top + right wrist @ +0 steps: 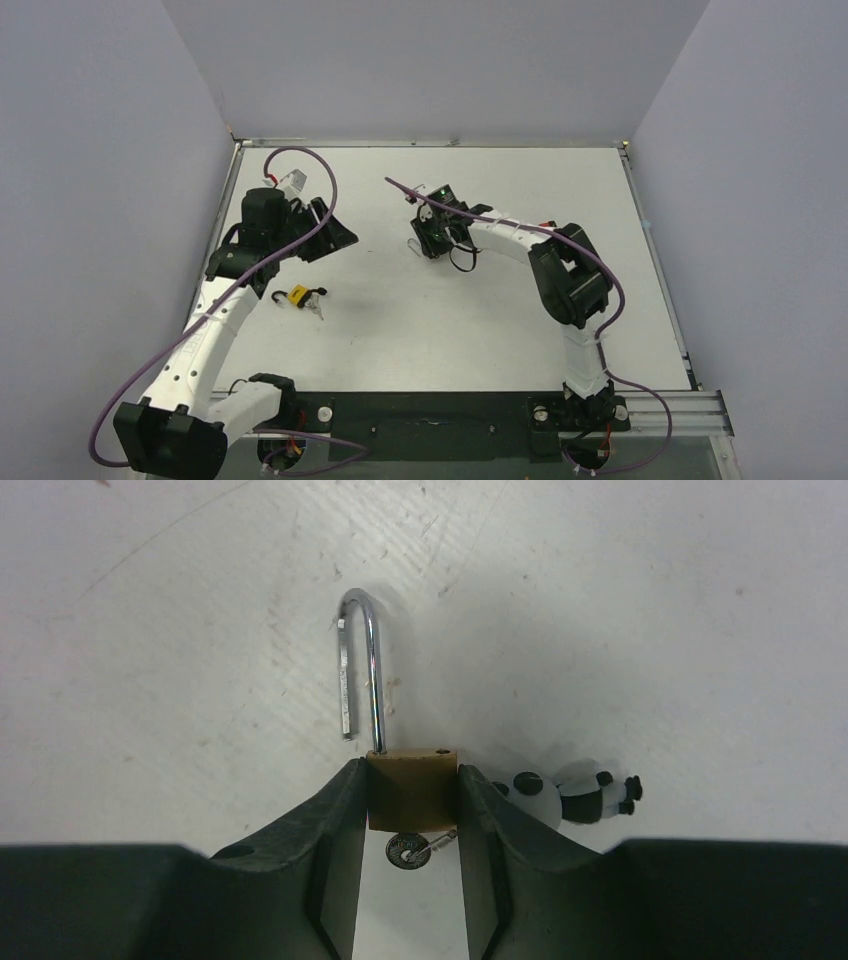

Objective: Lock with the key
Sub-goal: Pick up the lock from the center of the board, then lock the lock.

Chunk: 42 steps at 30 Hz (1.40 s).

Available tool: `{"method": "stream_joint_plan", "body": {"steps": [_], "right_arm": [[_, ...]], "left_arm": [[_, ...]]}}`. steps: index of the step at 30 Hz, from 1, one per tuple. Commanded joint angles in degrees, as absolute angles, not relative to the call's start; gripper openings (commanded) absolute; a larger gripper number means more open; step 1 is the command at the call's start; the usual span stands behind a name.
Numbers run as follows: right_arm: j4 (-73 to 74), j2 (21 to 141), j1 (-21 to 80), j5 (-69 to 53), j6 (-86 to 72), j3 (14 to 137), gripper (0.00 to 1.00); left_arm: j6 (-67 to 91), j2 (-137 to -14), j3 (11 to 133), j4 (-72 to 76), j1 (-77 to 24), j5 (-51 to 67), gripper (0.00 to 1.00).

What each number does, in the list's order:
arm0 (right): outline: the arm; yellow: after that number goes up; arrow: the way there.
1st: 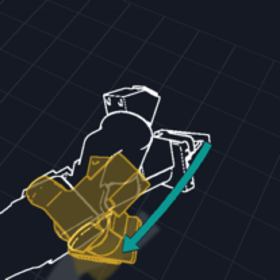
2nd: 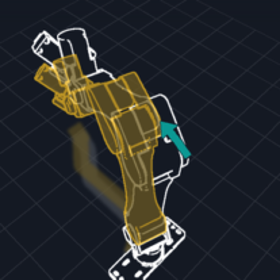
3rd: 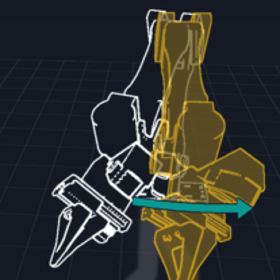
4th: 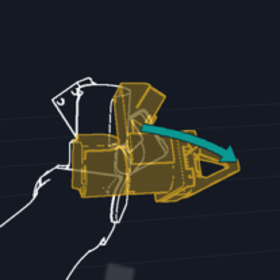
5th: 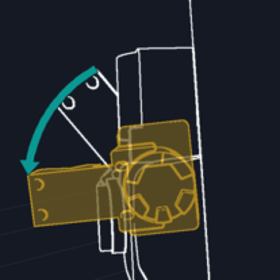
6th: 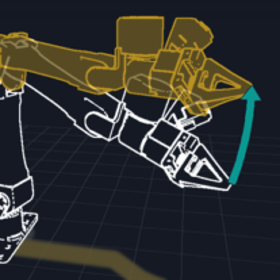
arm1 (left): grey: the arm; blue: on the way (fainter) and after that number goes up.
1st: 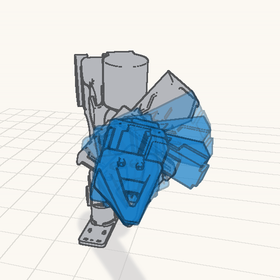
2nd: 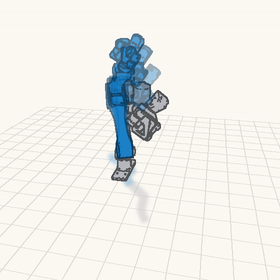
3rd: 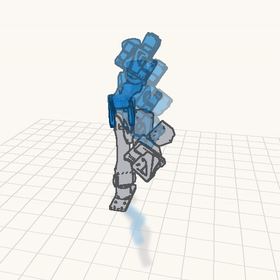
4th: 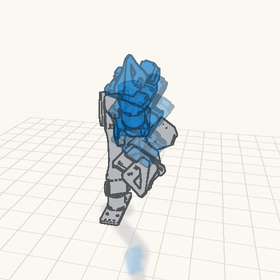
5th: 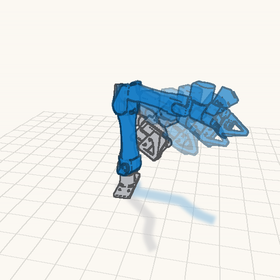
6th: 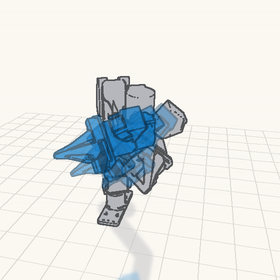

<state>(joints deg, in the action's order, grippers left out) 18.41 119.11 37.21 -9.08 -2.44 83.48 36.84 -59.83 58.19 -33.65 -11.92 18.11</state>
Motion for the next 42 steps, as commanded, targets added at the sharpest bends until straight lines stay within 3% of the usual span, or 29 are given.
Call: {"method": "stream_joint_plan", "body": {"steps": [1, 21, 42], "right_arm": [[15.92, 107.13, 37.61, -12.64, -4.36, 80.88, 0.0], [19.92, 70.28, 37.81, -31.0, -9.97, 69.81, 0.0], [26.87, 60.61, 39.91, -40.44, -13.32, 78.08, 0.0]], "left_arm": [[35.75, -62.67, 58.16, -28.18, -12.11, 26.86, 0.45], [15.54, -63.32, 75.97, -28.44, -24.81, 34.08, 0.44], [11.11, -63.11, 82.58, -25.0, -25.19, 57.5, 0.48]]}}
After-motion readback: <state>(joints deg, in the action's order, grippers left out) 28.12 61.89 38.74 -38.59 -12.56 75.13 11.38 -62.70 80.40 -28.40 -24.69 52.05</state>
